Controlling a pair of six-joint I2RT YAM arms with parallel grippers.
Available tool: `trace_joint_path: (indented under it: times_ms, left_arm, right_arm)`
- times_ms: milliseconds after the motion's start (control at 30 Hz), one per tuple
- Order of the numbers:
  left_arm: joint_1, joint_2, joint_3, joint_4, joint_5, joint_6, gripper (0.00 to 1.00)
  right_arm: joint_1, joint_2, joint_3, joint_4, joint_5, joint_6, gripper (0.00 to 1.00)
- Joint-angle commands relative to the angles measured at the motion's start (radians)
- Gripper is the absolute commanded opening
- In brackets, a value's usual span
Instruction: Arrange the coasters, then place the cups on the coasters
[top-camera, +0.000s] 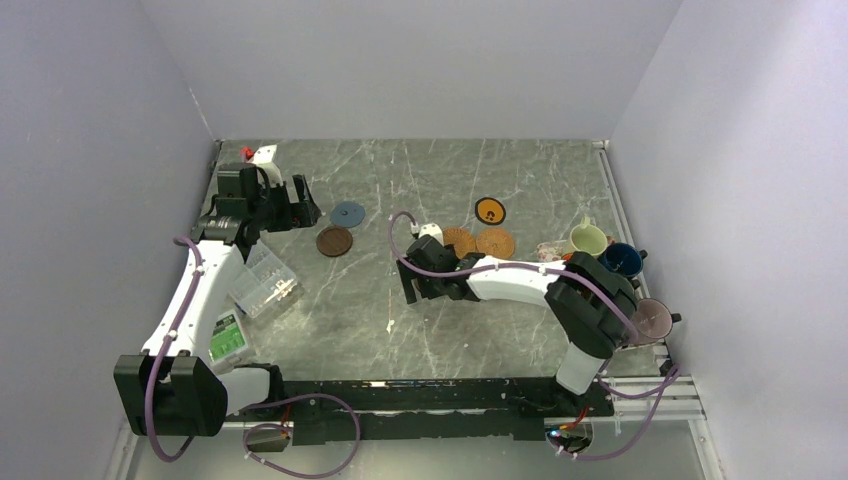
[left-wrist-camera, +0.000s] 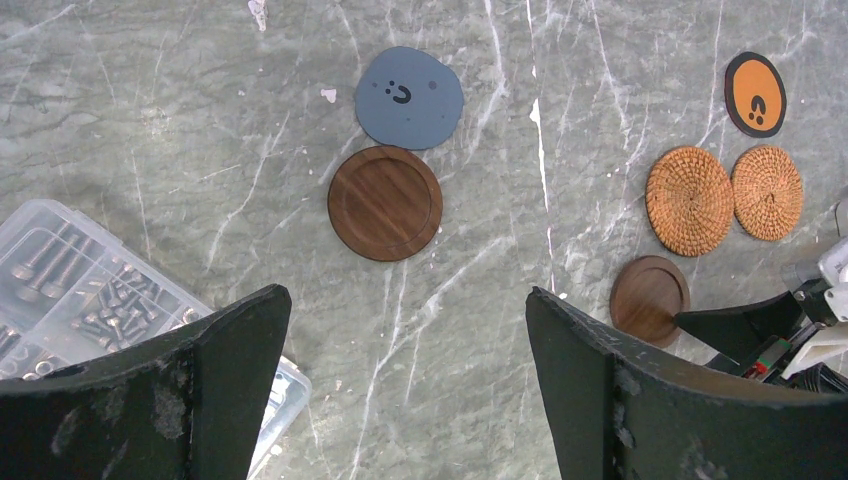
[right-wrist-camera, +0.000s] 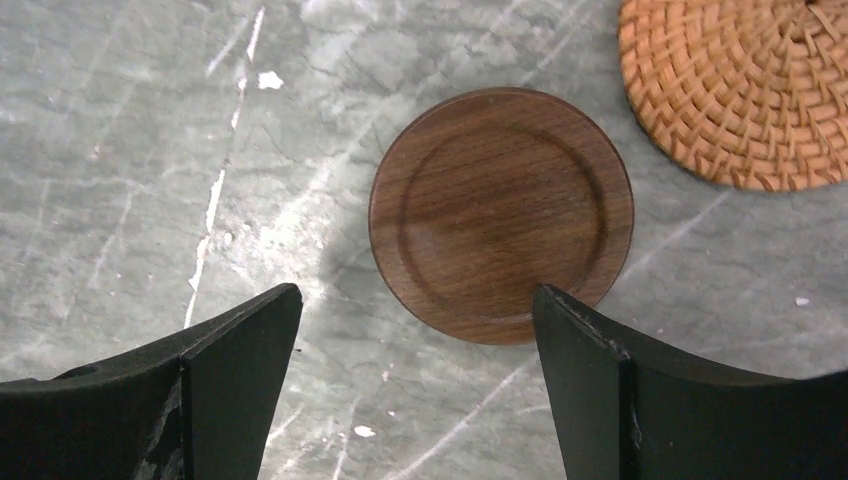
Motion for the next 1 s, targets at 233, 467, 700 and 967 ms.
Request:
trace_joint_path:
  times_ms: [233, 467, 700, 967]
  left_arm:
    - [-0.006, -0.026, -0.003, 0.027, -0.004, 0.005, 0.94]
    - [-0.007, -0.023, -0.003, 0.025, -0.006, 0.006, 0.94]
    - [-0.007, -0.022, -0.003, 0.026, -0.007, 0.005, 0.94]
    - [-0.009, -0.023, -0.003, 0.026, -0.008, 0.007, 0.94]
  right_arm:
    - [-0.024, -0.049, -0.063, -0.154, 0.050, 0.039, 0.90]
    - [-0.049, -0.049, -0.053, -0.167, 0.070, 0.032, 0.91]
    - [-0.065, -0.076, -0.066, -0.173, 0.083, 0.026, 0.91]
    - [-0.076, -0.084, -0.073, -0.167, 0.083, 0.021, 0.91]
